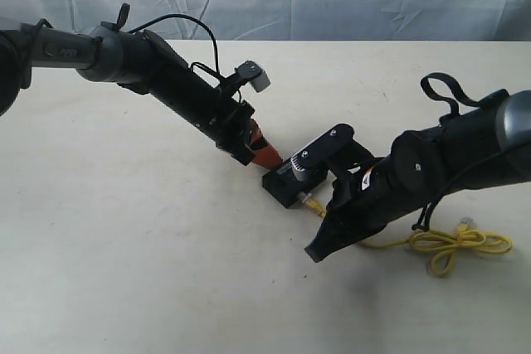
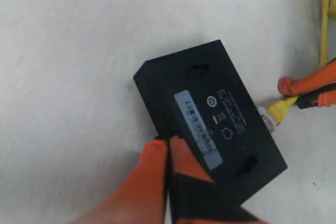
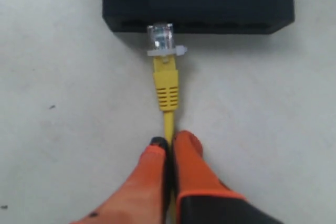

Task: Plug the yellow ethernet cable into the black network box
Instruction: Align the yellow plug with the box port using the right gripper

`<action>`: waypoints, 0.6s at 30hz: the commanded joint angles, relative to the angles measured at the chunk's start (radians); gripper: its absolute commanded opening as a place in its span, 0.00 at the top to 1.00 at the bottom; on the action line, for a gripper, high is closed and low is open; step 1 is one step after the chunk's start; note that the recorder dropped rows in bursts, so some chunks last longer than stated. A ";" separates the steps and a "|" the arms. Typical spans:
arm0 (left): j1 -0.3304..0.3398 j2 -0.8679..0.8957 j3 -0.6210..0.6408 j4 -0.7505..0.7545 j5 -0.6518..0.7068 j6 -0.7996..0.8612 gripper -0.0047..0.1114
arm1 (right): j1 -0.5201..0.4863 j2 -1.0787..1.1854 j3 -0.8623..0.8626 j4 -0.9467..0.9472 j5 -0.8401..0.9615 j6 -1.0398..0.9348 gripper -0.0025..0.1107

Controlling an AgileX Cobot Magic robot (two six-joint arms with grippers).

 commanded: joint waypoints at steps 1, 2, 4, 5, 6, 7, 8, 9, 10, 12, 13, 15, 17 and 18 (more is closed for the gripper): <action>0.000 -0.002 -0.001 -0.007 0.020 0.003 0.96 | 0.000 0.009 -0.086 -0.053 0.181 0.046 0.98; 0.000 -0.002 -0.001 -0.007 0.022 0.003 0.96 | 0.000 0.009 -0.103 -0.095 0.218 0.056 0.98; 0.000 -0.002 -0.001 -0.007 0.022 0.003 0.96 | 0.000 0.009 -0.108 -0.167 0.248 0.086 0.98; 0.000 -0.002 -0.001 -0.007 0.022 0.003 0.96 | -0.002 0.009 -0.108 -0.233 0.249 0.156 0.98; 0.000 -0.002 -0.001 -0.007 0.018 0.003 0.96 | -0.002 0.009 -0.108 -0.239 0.236 0.178 0.98; 0.000 -0.002 -0.001 -0.007 0.014 0.003 0.96 | -0.002 0.009 -0.108 -0.239 0.206 0.184 0.98; 0.000 -0.002 -0.001 -0.007 0.014 0.003 0.96 | -0.002 0.009 -0.108 -0.239 0.197 0.184 0.98; 0.000 -0.002 -0.001 -0.006 0.014 0.003 0.96 | -0.002 0.009 -0.108 -0.244 0.192 0.184 0.98; 0.000 -0.002 -0.001 -0.006 0.014 0.003 0.96 | -0.002 0.009 -0.108 -0.249 0.192 0.184 0.98; 0.000 -0.002 -0.001 -0.006 0.014 0.003 0.96 | -0.002 0.017 -0.108 -0.250 0.185 0.187 0.98; 0.000 -0.002 -0.001 -0.006 0.016 0.003 0.96 | -0.002 0.030 -0.108 -0.250 0.169 0.187 0.98; 0.000 -0.002 -0.001 -0.006 0.016 0.003 0.96 | -0.002 0.037 -0.108 -0.250 0.148 0.198 0.98; 0.000 -0.002 -0.001 -0.006 0.016 0.003 0.96 | -0.002 0.037 -0.108 -0.248 0.129 0.205 0.98; 0.000 -0.002 -0.001 -0.006 0.016 0.003 0.96 | -0.002 0.037 -0.108 -0.248 0.127 0.205 0.98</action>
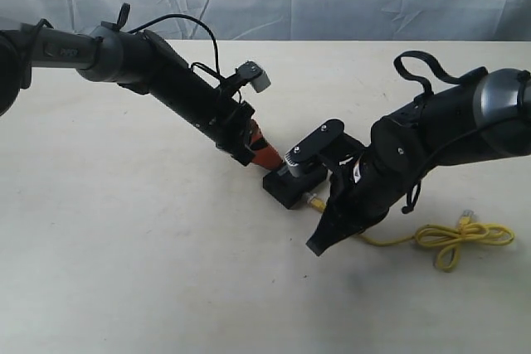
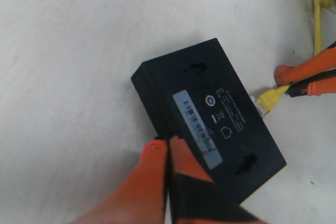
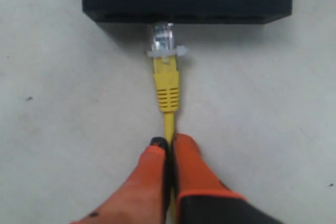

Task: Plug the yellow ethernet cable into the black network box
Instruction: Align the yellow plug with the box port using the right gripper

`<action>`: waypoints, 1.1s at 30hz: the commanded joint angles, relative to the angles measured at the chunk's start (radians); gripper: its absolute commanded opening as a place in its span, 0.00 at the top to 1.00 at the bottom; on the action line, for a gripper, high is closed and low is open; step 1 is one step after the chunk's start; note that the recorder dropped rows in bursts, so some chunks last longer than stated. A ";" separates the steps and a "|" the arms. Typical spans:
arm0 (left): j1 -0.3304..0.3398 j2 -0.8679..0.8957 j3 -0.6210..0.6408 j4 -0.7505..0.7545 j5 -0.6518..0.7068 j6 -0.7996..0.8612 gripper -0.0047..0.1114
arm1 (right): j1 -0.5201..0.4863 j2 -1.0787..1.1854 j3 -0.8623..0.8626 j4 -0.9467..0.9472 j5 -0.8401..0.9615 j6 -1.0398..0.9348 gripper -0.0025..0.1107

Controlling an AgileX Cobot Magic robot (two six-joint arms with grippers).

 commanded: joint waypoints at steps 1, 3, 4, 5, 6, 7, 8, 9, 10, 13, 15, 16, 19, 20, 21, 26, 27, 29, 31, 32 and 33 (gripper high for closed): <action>0.000 -0.002 -0.001 -0.006 0.010 0.003 0.96 | -0.003 0.002 -0.004 -0.006 -0.031 0.010 0.98; 0.000 -0.002 -0.001 -0.006 0.010 0.003 0.96 | -0.003 0.002 -0.004 -0.006 -0.031 0.010 0.98; 0.000 -0.002 -0.001 -0.006 0.010 0.003 0.96 | -0.003 0.002 -0.004 -0.006 -0.038 0.010 0.98; 0.000 -0.002 -0.001 -0.006 0.010 0.003 0.96 | -0.003 0.002 -0.004 -0.004 -0.040 0.010 0.98; 0.000 -0.002 -0.001 -0.006 0.010 0.003 0.96 | -0.003 0.002 -0.004 0.000 -0.042 0.010 0.98; 0.000 -0.002 -0.001 -0.006 0.010 0.001 0.96 | -0.003 0.002 -0.004 0.000 -0.040 0.010 0.98; 0.000 -0.002 -0.001 -0.006 0.010 0.001 0.96 | -0.003 0.002 -0.004 0.000 -0.031 0.010 0.98; 0.000 -0.002 -0.001 -0.006 0.010 0.001 0.96 | -0.003 0.002 -0.004 0.000 -0.024 0.006 0.98; 0.000 -0.002 -0.001 -0.006 0.010 0.001 0.96 | -0.003 0.002 -0.004 -0.002 -0.019 0.001 0.98; 0.000 -0.002 -0.001 -0.006 0.010 0.001 0.96 | -0.003 0.002 -0.004 -0.019 -0.010 -0.030 0.98; 0.000 -0.002 -0.001 -0.006 0.010 0.001 0.96 | -0.003 0.002 -0.004 -0.019 0.002 -0.072 0.98; 0.000 -0.002 -0.001 -0.006 0.010 0.001 0.96 | -0.003 0.002 -0.004 -0.019 0.004 -0.084 0.98; 0.000 -0.002 -0.001 -0.006 0.008 0.001 0.96 | -0.003 0.002 -0.004 -0.032 0.004 -0.086 0.98; 0.000 -0.002 -0.001 -0.006 0.006 0.001 0.96 | -0.003 0.002 -0.004 -0.038 0.004 -0.086 0.98; 0.000 -0.002 -0.001 -0.004 0.006 0.001 0.96 | -0.003 0.002 -0.004 -0.046 0.004 -0.086 0.98; 0.000 -0.002 -0.001 0.008 0.006 0.001 0.96 | -0.003 -0.004 -0.004 -0.046 -0.009 -0.086 0.98; 0.000 -0.002 -0.001 0.008 0.006 0.001 0.96 | -0.003 -0.007 -0.004 -0.046 -0.018 -0.086 0.98; 0.000 -0.002 -0.001 0.007 0.006 -0.002 0.96 | -0.003 -0.007 -0.004 -0.046 -0.027 -0.086 0.98; 0.000 -0.002 -0.001 0.007 0.006 -0.002 0.96 | -0.003 -0.007 -0.004 -0.046 -0.030 -0.086 0.98; 0.000 -0.002 -0.001 0.007 0.006 -0.002 0.96 | -0.003 -0.007 -0.004 -0.046 -0.031 -0.086 0.98; 0.000 -0.002 -0.001 0.007 0.006 -0.002 0.96 | -0.003 -0.007 -0.004 -0.046 -0.033 -0.079 0.98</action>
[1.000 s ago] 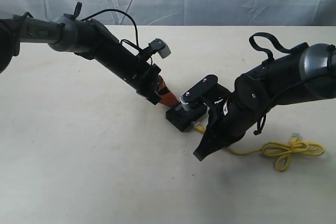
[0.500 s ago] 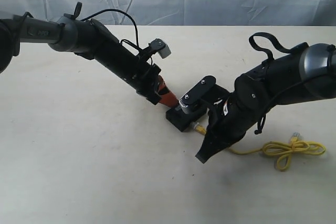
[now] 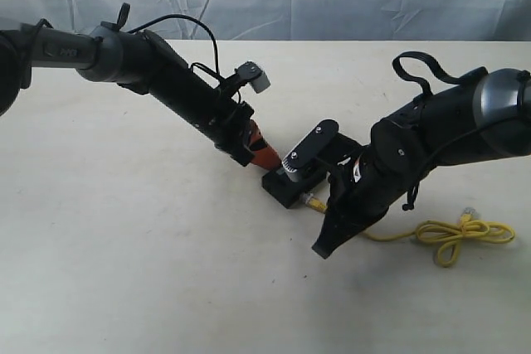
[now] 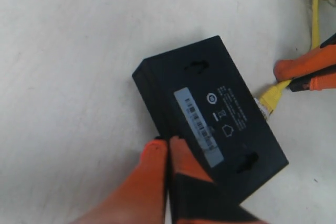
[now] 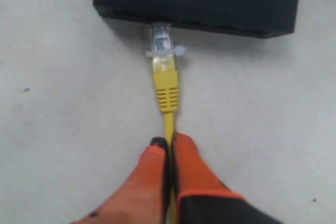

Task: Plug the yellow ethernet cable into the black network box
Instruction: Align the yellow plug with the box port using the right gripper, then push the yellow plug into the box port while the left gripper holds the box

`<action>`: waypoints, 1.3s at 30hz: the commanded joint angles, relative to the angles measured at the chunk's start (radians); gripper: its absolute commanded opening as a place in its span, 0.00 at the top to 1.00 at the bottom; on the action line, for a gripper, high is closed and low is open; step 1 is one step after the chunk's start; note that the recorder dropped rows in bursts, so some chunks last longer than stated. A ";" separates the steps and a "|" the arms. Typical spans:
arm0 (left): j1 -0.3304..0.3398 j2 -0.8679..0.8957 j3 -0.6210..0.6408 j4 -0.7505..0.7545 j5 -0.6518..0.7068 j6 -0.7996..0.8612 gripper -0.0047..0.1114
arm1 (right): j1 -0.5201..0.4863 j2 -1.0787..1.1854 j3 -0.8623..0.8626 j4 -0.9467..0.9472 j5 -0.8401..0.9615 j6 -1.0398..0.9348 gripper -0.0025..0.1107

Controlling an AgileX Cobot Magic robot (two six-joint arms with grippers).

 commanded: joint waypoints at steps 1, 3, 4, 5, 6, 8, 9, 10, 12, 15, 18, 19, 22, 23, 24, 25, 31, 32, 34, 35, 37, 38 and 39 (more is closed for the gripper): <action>0.000 -0.002 -0.001 -0.002 0.008 -0.002 0.96 | -0.003 -0.007 -0.002 -0.011 -0.027 0.010 0.98; 0.000 -0.002 -0.001 -0.002 0.011 -0.002 0.96 | -0.003 -0.007 -0.002 -0.011 -0.034 0.040 0.98; 0.000 -0.002 -0.001 0.000 0.011 -0.002 0.96 | -0.003 -0.007 -0.002 -0.011 -0.039 0.055 0.98; 0.000 -0.002 -0.001 0.000 0.013 -0.002 0.96 | -0.003 -0.007 -0.002 -0.011 -0.041 0.061 0.98; 0.000 -0.002 -0.001 0.000 0.013 -0.002 0.96 | -0.003 -0.007 -0.002 -0.011 -0.041 0.063 0.98; 0.000 -0.002 -0.001 0.000 0.013 -0.002 0.96 | -0.003 -0.007 -0.002 -0.011 -0.041 0.063 0.98; 0.000 -0.002 -0.001 0.000 0.013 -0.002 0.96 | -0.003 -0.007 -0.002 -0.011 -0.040 0.063 0.98; 0.000 -0.002 -0.001 0.002 0.012 -0.002 0.96 | -0.003 -0.008 -0.002 -0.011 -0.036 0.063 0.98; 0.000 -0.002 -0.001 0.006 0.012 -0.002 0.96 | -0.003 -0.008 -0.002 -0.011 -0.020 0.063 0.98; 0.000 -0.002 -0.001 0.006 0.012 -0.004 0.96 | -0.003 -0.008 -0.002 -0.032 0.011 0.052 0.98; 0.000 -0.002 -0.001 0.006 0.010 -0.004 0.96 | -0.003 -0.008 -0.002 -0.070 0.023 0.052 0.98; 0.000 -0.002 -0.001 0.006 0.010 -0.004 0.96 | -0.003 -0.008 -0.002 -0.079 0.022 0.051 0.98; 0.000 -0.002 -0.001 0.006 0.010 -0.004 0.96 | -0.003 -0.008 -0.002 -0.079 0.015 0.035 0.98; 0.000 -0.002 -0.001 0.006 0.010 -0.002 0.96 | -0.003 -0.008 -0.002 -0.079 0.007 0.035 0.98; 0.000 -0.002 -0.001 0.006 0.010 -0.002 0.96 | -0.003 -0.008 -0.002 -0.079 0.005 0.035 0.98; 0.000 -0.002 -0.001 0.006 0.010 -0.002 0.96 | -0.003 -0.008 -0.002 -0.079 0.000 0.035 0.98; 0.000 -0.002 -0.001 0.006 0.010 -0.002 0.96 | -0.003 -0.008 -0.002 -0.087 -0.014 -0.010 0.98; 0.000 -0.002 -0.001 0.006 0.010 -0.002 0.96 | -0.003 -0.009 -0.002 -0.084 -0.011 -0.012 0.98; 0.000 -0.002 -0.001 0.008 0.010 -0.002 0.96 | -0.003 -0.025 -0.002 -0.079 -0.005 -0.012 0.98; 0.000 -0.002 -0.001 0.010 0.010 -0.002 0.96 | -0.003 -0.038 -0.002 -0.079 0.003 -0.012 0.98; 0.000 -0.002 -0.001 0.010 0.006 -0.002 0.96 | -0.003 -0.044 -0.002 -0.079 0.005 -0.012 0.98; 0.000 -0.002 -0.001 0.010 0.006 -0.002 0.96 | -0.003 -0.042 -0.002 -0.079 0.005 -0.012 0.98; 0.000 -0.002 -0.001 0.010 0.006 -0.002 0.96 | -0.003 -0.032 -0.002 -0.079 0.005 -0.012 0.98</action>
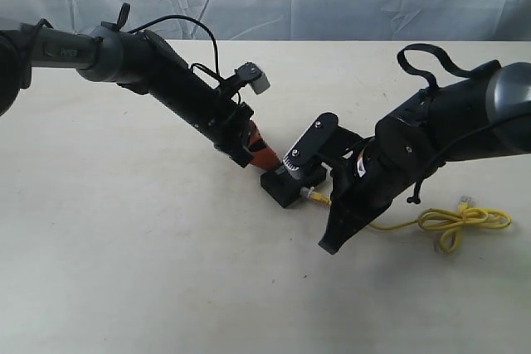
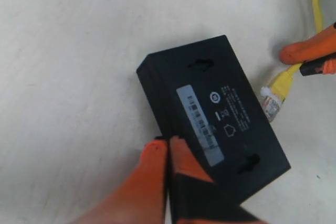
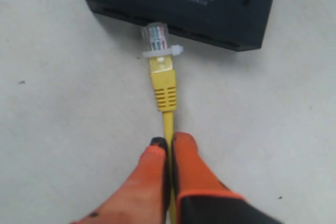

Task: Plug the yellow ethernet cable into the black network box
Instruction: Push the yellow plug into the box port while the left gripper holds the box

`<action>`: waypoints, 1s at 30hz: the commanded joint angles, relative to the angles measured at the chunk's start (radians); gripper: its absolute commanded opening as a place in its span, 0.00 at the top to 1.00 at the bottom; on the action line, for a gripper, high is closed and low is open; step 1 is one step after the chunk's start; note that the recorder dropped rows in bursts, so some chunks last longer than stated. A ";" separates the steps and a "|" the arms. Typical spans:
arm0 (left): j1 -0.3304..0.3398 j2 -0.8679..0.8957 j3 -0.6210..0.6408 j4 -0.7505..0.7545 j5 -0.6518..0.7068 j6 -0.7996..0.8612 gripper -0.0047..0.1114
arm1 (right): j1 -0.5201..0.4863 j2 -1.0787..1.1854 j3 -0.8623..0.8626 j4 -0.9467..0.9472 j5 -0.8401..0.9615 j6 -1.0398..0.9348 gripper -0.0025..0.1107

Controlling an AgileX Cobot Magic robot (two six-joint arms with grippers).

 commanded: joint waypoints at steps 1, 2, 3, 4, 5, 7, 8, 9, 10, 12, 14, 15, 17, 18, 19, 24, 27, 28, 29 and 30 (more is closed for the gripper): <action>0.000 -0.002 -0.001 -0.001 0.009 -0.002 0.96 | -0.003 0.006 -0.002 -0.006 -0.002 -0.008 0.98; 0.000 -0.002 -0.001 -0.001 0.009 -0.002 0.96 | -0.003 0.008 -0.002 -0.005 -0.004 -0.008 0.98; 0.000 -0.002 -0.001 -0.001 0.009 -0.002 0.96 | -0.003 0.008 -0.002 -0.005 -0.006 -0.008 0.98; 0.000 -0.002 -0.001 -0.001 0.009 -0.002 0.96 | -0.003 0.008 -0.002 -0.005 -0.006 -0.011 0.98; 0.000 -0.002 -0.001 -0.001 0.009 -0.002 0.96 | -0.003 0.008 -0.002 -0.003 -0.004 -0.015 0.98; 0.000 -0.002 -0.001 -0.001 0.009 -0.002 0.96 | -0.003 0.008 -0.002 0.019 0.007 -0.041 0.98; 0.000 -0.002 -0.001 -0.001 0.009 -0.002 0.96 | -0.003 0.008 -0.002 0.023 0.017 -0.055 0.98; 0.000 -0.002 -0.001 -0.001 0.009 -0.002 0.96 | -0.003 0.008 -0.002 0.023 0.020 -0.055 0.98; 0.000 -0.002 -0.001 -0.001 0.009 -0.002 0.96 | -0.003 0.008 -0.002 0.023 0.021 -0.055 0.98; 0.000 -0.002 -0.001 -0.001 0.009 -0.002 0.96 | -0.003 0.008 -0.002 0.023 0.015 -0.053 0.98; 0.000 -0.002 -0.001 -0.001 0.009 -0.002 0.96 | -0.003 0.010 -0.002 0.023 0.015 -0.050 0.98; 0.000 -0.002 -0.001 -0.001 0.009 -0.002 0.96 | -0.003 0.014 -0.002 0.023 0.015 -0.046 0.98; 0.000 -0.002 -0.001 -0.001 0.009 -0.002 0.96 | -0.003 0.025 -0.002 0.023 0.013 -0.046 0.98; 0.000 -0.002 -0.001 -0.001 0.009 -0.002 0.96 | -0.003 0.030 -0.002 0.023 0.008 -0.038 0.98; 0.000 -0.002 -0.001 -0.001 0.011 -0.002 0.96 | -0.003 0.034 -0.002 0.023 0.002 -0.023 0.98; 0.000 -0.002 -0.001 -0.001 0.013 -0.002 0.96 | -0.003 0.036 -0.002 0.014 -0.012 0.003 0.98; 0.000 -0.002 -0.001 -0.001 0.013 -0.002 0.96 | -0.003 0.036 -0.002 0.014 -0.021 0.003 0.98; 0.000 -0.002 -0.001 -0.001 0.013 -0.002 0.96 | -0.003 0.036 -0.002 0.014 -0.021 0.003 0.98; 0.000 -0.002 -0.001 -0.001 0.013 -0.002 0.96 | -0.003 0.035 -0.002 0.014 -0.022 0.003 0.98; 0.000 -0.002 -0.001 -0.001 0.013 -0.002 0.96 | -0.003 0.035 -0.002 0.014 -0.022 0.003 0.98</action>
